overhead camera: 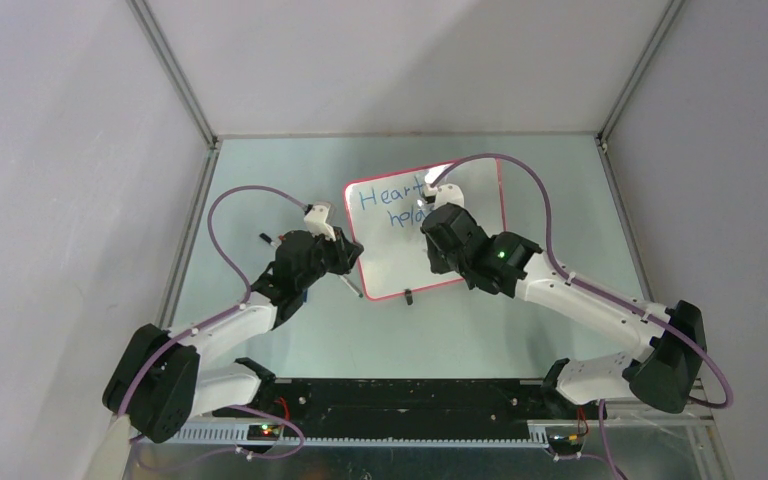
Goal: Write a sentence on the whiteboard
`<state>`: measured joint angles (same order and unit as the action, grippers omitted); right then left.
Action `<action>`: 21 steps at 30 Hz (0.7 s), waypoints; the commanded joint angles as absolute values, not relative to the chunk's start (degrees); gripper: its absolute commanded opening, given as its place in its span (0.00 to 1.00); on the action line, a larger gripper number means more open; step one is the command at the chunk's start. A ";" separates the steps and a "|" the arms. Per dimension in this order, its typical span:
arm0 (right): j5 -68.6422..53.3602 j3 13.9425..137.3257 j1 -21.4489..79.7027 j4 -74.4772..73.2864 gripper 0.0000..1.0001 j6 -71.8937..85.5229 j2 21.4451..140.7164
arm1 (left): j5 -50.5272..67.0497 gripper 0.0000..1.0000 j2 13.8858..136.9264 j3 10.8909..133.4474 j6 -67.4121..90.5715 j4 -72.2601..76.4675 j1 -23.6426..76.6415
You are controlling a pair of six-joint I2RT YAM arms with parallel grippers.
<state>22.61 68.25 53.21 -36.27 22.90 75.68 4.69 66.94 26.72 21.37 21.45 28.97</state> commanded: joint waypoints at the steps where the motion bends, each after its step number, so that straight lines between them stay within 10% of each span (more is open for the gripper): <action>1: 23.95 68.49 53.63 -33.21 0.00 22.79 74.42 | 3.82 0.24 65.87 27.63 19.30 22.50 29.28; 21: 23.55 68.55 49.03 -25.09 0.00 17.25 73.58 | 3.99 0.25 66.59 28.08 19.32 22.22 29.25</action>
<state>25.15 68.25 50.63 -29.23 17.72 75.07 4.67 66.96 26.72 20.93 21.45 28.97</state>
